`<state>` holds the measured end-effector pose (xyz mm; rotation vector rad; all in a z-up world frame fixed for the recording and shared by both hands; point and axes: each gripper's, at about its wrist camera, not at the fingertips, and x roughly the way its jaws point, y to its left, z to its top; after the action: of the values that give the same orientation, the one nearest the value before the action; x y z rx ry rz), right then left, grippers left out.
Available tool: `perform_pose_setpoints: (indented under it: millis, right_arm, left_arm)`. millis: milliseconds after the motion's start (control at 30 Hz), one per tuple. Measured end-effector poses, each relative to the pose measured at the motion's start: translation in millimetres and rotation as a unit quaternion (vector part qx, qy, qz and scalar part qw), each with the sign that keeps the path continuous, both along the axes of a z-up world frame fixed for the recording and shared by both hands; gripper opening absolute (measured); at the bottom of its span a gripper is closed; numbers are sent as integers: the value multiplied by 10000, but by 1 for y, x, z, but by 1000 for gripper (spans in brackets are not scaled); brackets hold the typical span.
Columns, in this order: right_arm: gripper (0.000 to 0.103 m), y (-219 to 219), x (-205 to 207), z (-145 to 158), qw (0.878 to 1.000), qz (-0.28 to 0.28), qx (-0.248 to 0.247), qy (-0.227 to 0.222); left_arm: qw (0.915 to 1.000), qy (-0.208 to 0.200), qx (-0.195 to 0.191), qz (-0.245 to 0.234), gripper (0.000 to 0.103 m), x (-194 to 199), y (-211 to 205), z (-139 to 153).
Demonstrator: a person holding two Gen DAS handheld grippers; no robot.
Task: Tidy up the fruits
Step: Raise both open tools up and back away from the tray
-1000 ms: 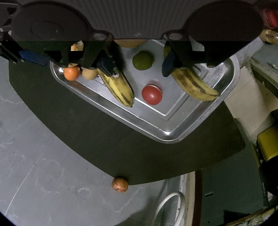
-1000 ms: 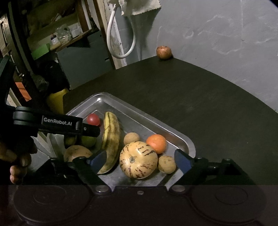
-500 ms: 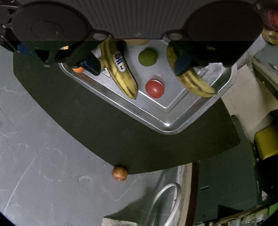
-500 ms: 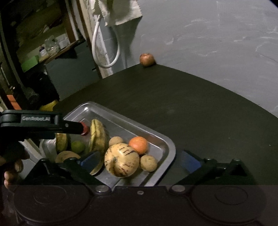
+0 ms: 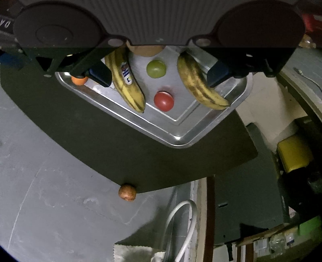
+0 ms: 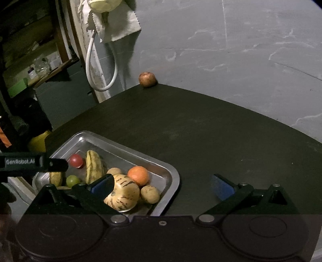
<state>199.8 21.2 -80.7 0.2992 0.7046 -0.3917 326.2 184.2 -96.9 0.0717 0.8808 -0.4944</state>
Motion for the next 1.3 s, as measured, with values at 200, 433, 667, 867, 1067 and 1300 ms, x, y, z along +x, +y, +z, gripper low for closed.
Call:
perform_pose_setpoints:
  millis: [200,433,667,867,1067,1300]
  right_arm:
    - [102,-5,-2,1,9999,-91,-42,22]
    - [102,-24,-9,3,10000,-4,39,-83]
    - [102,-48,-17,10,9980,553,121,-295]
    - [102,-63,-25,17,9912,1257,138,-397]
    - [102,-80,-36,22,9793,1935,194,-556]
    - [102,-97,-48,35,9647,2526,270,-699]
  left_arm:
    - [9998,-51,166,58,102,-6,4,-1]
    - [9994,-14,245,236,102,-20,4,0]
    - [9966,6,357,747,102,-44,-2,5]
    - [9907,-60,518,1256,102,-76,-12,14]
    - [9805,-76,657,1850,102,-117,-22,22]
    - [9614,-107,673,2666,102,-164,-35,35]
